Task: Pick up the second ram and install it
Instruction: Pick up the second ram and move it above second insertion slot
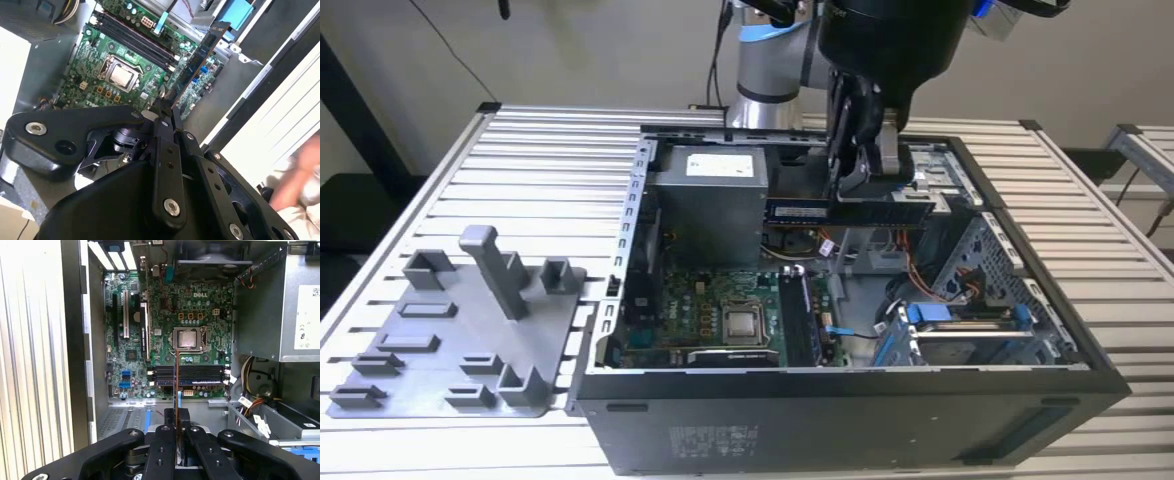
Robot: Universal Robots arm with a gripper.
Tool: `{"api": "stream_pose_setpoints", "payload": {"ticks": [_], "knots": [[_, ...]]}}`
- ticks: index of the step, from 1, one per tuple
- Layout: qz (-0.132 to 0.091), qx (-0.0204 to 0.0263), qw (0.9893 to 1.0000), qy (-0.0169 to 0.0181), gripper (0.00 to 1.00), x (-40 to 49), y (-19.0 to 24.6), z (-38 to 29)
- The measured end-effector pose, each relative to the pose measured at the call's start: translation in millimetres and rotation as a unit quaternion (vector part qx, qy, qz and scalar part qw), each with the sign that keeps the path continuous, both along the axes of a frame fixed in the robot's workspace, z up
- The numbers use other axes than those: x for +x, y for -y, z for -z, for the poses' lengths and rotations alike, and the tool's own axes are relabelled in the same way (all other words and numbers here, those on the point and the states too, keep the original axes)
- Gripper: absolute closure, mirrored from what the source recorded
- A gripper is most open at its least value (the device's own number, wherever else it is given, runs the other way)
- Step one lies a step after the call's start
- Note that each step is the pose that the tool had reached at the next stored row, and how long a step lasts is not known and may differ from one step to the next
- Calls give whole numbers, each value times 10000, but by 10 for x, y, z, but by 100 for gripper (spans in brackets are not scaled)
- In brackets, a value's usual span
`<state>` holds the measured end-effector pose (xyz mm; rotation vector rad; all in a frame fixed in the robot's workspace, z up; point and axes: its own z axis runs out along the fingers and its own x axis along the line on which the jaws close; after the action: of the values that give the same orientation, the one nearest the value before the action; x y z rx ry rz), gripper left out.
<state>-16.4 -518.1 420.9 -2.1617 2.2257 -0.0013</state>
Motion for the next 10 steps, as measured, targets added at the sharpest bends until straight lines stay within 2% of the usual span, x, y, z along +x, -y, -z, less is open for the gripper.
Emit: {"api": "stream_pose_setpoints", "payload": {"ticks": [6,10], "knots": [[0,0,10000,0,86,2,-4,0],[0,0,10000,0,86,1,-40,0]]}}
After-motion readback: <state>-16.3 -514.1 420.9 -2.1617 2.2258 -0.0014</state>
